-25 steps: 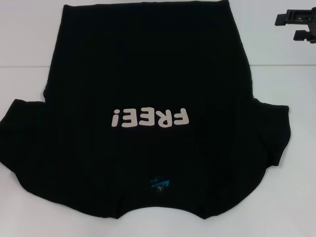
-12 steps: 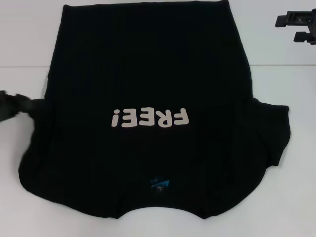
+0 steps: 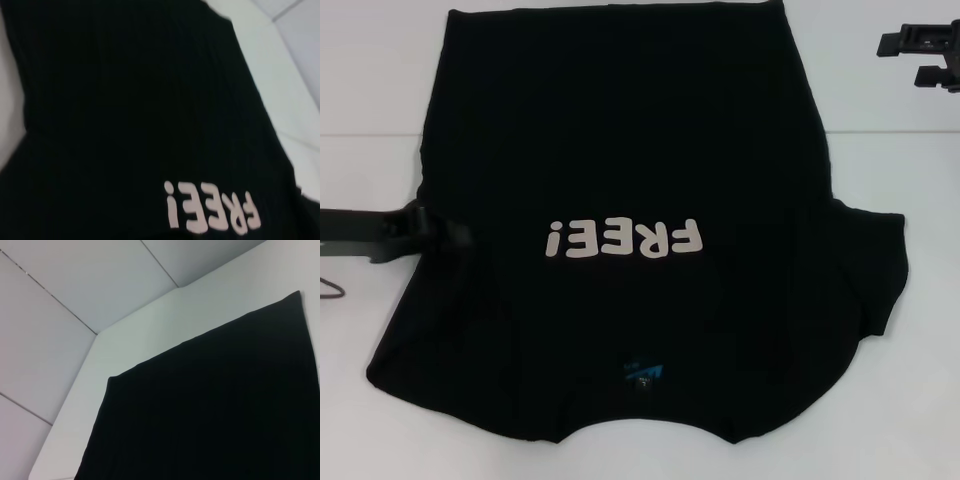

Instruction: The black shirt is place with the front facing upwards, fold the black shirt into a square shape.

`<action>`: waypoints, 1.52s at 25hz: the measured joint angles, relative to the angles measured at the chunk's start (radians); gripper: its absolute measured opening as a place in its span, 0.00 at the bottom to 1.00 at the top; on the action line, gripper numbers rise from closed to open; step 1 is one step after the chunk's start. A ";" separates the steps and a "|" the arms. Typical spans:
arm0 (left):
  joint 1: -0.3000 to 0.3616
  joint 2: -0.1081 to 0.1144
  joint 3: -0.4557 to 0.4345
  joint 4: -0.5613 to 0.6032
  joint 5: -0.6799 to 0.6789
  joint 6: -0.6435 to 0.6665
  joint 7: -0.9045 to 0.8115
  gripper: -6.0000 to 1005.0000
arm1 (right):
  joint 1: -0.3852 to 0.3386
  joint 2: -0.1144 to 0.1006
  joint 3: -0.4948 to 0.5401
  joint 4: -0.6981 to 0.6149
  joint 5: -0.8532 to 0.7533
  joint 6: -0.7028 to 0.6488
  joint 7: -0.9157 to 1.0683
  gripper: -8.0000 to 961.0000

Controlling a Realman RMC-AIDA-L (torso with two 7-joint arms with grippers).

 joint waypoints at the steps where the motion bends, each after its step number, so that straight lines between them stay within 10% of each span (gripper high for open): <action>1: -0.002 -0.002 0.023 -0.002 0.000 -0.007 0.000 0.04 | -0.001 0.000 0.000 0.000 0.000 0.000 0.000 0.95; 10: -0.011 -0.008 0.141 0.008 -0.002 0.000 0.016 0.11 | -0.005 0.000 0.000 0.003 -0.003 0.006 0.000 0.95; 17: 0.044 0.010 -0.052 0.018 0.016 -0.008 -0.074 0.25 | -0.004 0.000 0.000 0.003 -0.004 0.005 0.000 0.95; 29: 0.068 0.003 -0.075 -0.010 0.097 -0.102 -0.209 0.67 | 0.000 0.000 0.000 0.003 -0.004 0.003 0.000 0.95; 38: 0.056 0.005 -0.092 -0.094 0.094 -0.210 -0.254 0.67 | -0.005 0.000 0.000 0.005 -0.003 0.002 0.000 0.95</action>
